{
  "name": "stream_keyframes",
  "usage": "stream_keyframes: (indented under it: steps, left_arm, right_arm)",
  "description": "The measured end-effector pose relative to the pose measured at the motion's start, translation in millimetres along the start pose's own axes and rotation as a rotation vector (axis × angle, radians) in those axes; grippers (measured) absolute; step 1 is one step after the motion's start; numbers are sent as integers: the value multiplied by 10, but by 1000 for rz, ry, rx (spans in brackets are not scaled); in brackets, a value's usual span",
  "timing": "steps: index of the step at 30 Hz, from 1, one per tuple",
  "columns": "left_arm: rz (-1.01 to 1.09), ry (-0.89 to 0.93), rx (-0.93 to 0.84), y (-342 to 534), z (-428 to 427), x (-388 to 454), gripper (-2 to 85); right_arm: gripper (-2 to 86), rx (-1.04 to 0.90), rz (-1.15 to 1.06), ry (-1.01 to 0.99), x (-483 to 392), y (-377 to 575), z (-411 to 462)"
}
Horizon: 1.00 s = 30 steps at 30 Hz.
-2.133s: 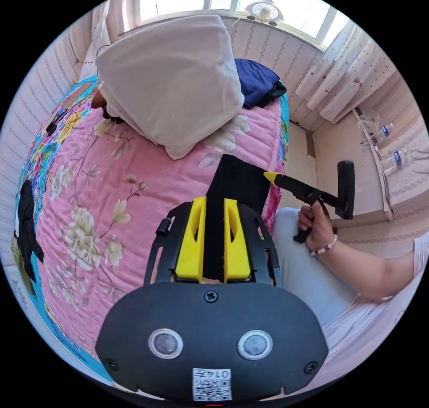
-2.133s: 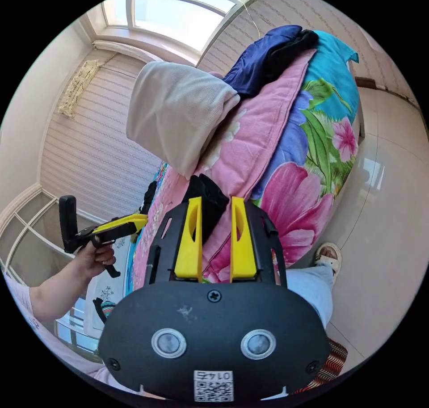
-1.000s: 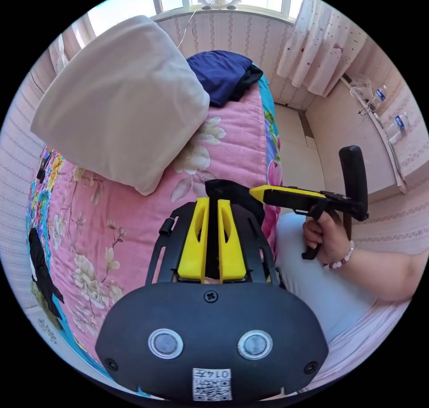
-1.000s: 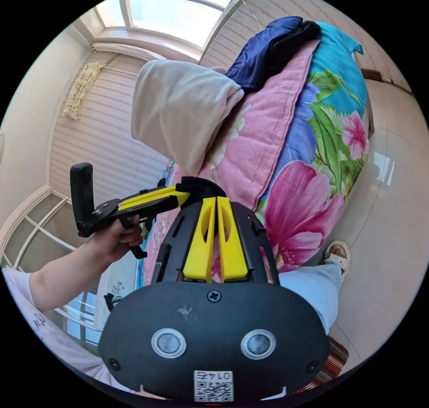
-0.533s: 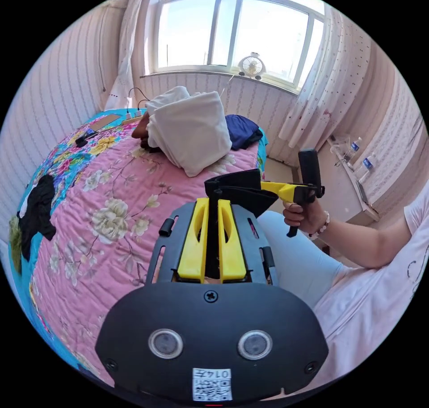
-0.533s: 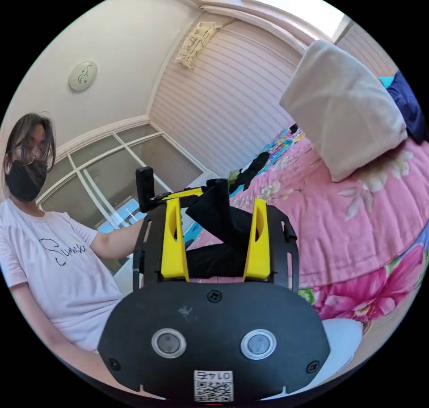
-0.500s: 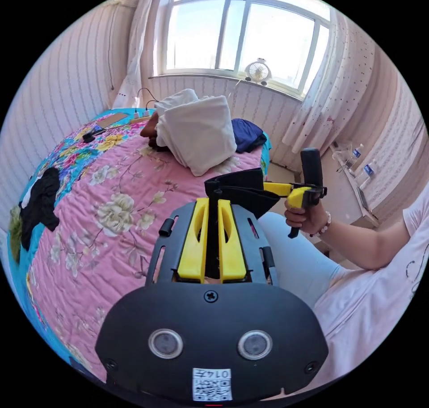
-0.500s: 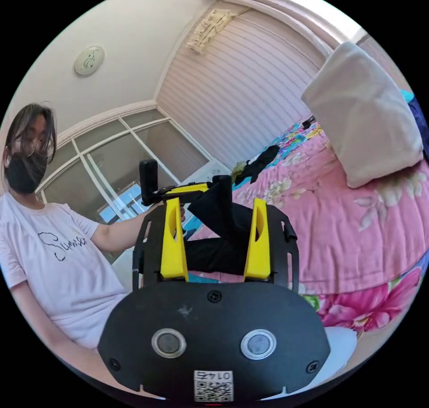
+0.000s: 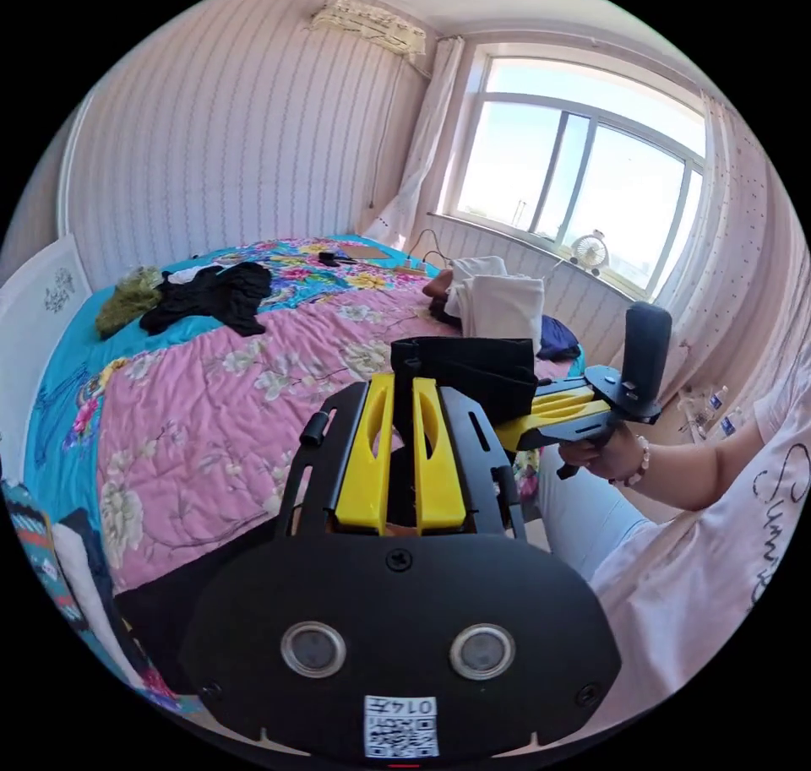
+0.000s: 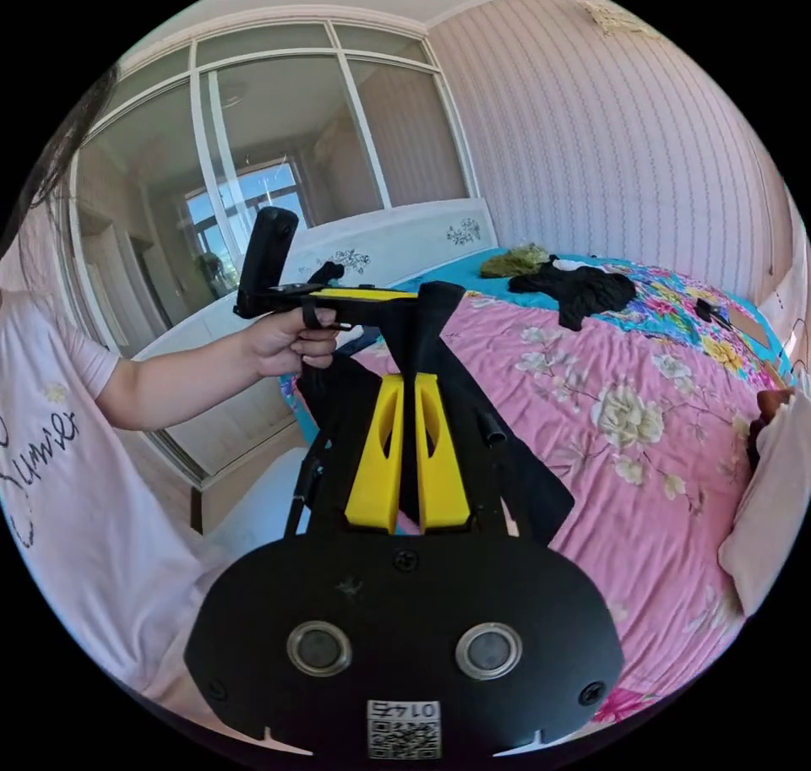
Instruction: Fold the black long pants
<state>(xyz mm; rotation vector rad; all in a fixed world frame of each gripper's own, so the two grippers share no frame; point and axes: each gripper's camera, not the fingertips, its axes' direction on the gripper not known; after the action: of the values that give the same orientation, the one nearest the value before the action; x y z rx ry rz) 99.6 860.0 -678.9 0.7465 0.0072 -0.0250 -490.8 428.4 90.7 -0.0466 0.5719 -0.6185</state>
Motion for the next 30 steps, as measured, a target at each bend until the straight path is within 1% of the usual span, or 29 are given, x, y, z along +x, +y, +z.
stream_keyframes:
  steps: [1, 3, 4, 5, 6, 7, 8, 9, 11, 13, 15, 17, 19, 21, 23, 24, 25, 28, 30]
  left_arm:
    - [-18, -39, 12, 64, -139, -153, 41]
    - [-173, -171, 53, 367, -742, -856, 44]
    - [-217, -197, 58, 466, -892, -1036, 46]
    - [-300, -263, 66, 700, -1179, -1371, 49]
    - [-369, -359, 54, 978, -1426, -1659, 52]
    - [-406, -412, 41, 1123, -1524, -1782, 53]
    - [-475, -503, -5, 1439, -1695, -2005, 52]
    - [-556, -547, -50, 1755, -1838, -2182, 51]
    - [-662, -536, -58, 2199, -2012, -2326, 49]
    - [-720, -514, -61, 2551, -2091, -2356, 47]
    - [-769, -483, -100, 2873, -2051, -2341, 43]
    - [-805, -429, -120, 3011, -1963, -2312, 43]
    - [-795, -379, -101, 3036, -1867, -2209, 43]
    - [-704, -334, -107, 2916, -1679, -1986, 43]
    - [-612, -278, -133, 2765, -1487, -1792, 44]
    - [-554, -233, -157, 2656, -1343, -1661, 45]
    - [-528, -215, -170, 2602, -1267, -1595, 45]
    - [-394, -199, -243, 2348, -880, -1269, 53]
    - [-337, -283, -307, 2230, -600, -1133, 59]
  right_arm:
    - [16, -28, -47, -31, -131, -321, 290]
    - [17, -41, -100, -90, -361, -833, 717]
    - [18, -57, -122, -125, -535, -1169, 1016]
    - [21, -79, -147, -153, -726, -1465, 1325]
    - [23, -86, -154, -164, -819, -1587, 1481]
    - [30, -114, -155, -196, -985, -1784, 1807]
    - [39, -186, -156, -237, -1118, -1922, 2162]
    - [44, -235, -164, -256, -1174, -1966, 2343]
    - [56, -453, -202, -298, -1274, -1995, 2935]
    - [59, -535, -175, -334, -1194, -1970, 3079]
    - [62, -527, -146, -351, -1037, -1966, 2990]
    - [71, -515, -84, -327, -724, -1981, 2733]
    - [82, -495, -7, -287, -413, -1964, 2454]
    - [90, -471, 91, -199, -66, -1879, 2141]
    - [98, -447, 241, -37, 373, -1670, 1757]
    - [100, -445, 279, -2, 467, -1606, 1680]
    - [107, -452, 364, 46, 630, -1482, 1567]
    - [123, -497, 508, 64, 827, -1242, 1500]
    - [126, -540, 553, 14, 851, -1161, 1576]
